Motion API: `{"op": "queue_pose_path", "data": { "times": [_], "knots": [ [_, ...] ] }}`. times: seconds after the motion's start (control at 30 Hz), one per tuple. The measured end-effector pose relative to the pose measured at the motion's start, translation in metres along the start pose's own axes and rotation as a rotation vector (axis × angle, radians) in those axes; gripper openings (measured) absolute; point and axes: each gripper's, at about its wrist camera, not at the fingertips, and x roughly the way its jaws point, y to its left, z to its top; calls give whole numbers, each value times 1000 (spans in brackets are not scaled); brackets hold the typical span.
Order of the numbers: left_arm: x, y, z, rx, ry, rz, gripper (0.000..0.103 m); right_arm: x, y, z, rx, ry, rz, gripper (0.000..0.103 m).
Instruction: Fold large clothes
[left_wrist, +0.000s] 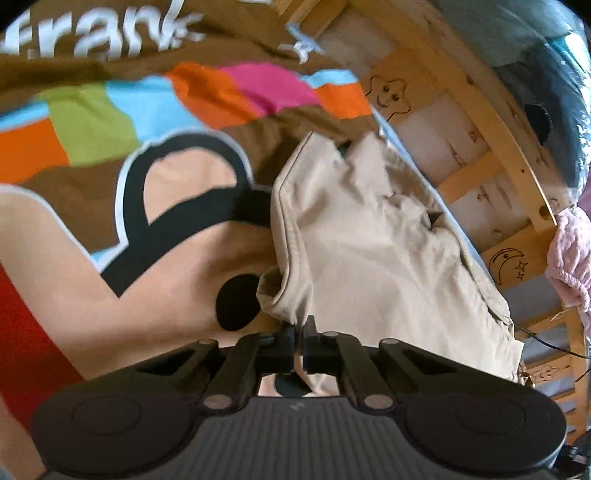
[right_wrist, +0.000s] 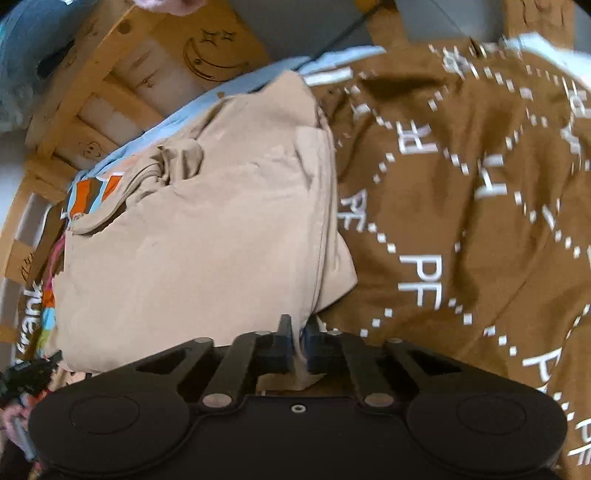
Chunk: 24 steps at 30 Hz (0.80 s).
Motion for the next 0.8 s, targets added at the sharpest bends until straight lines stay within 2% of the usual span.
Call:
{"op": "queue_pose_path", "data": {
  "times": [0.07, 0.2, 0.3, 0.43, 0.5, 0.57, 0.6, 0.63, 0.67, 0.73, 0.8],
  "knots": [
    [-17, -8, 3, 13, -10, -7, 1, -20, 18, 0, -110, -11, -11, 2],
    [-50, -15, -1, 51, -4, -4, 0, -61, 39, -2, -243, 22, -29, 2],
    [-50, -8, -13, 25, 53, 23, 0, -69, 37, -9, -257, 50, -49, 2],
    [-32, 8, -26, 17, 82, 61, 2, -45, 22, -34, -217, 93, -88, 3],
    [-31, 8, -25, 15, 102, 93, 13, -40, 19, -41, -242, 66, -97, 7],
    [-37, 0, -24, 68, 88, 151, 37, -45, 16, -40, -215, 11, -96, 12],
    [-41, -3, -25, 96, 72, 173, 44, -48, 15, -38, -193, -14, -77, 12],
    [-46, -7, -28, 122, 47, 190, 57, -52, 15, -34, -171, -47, -71, 20],
    [-51, -12, -31, 139, 20, 208, 63, -55, 15, -30, -163, -85, -76, 28],
    [-62, -24, -37, 166, -46, 242, 69, -62, 27, -24, -219, -187, -130, 40],
    [-71, -43, -42, 232, -122, 264, 77, -65, 46, -20, -327, -297, -191, 46]
  ]
}}
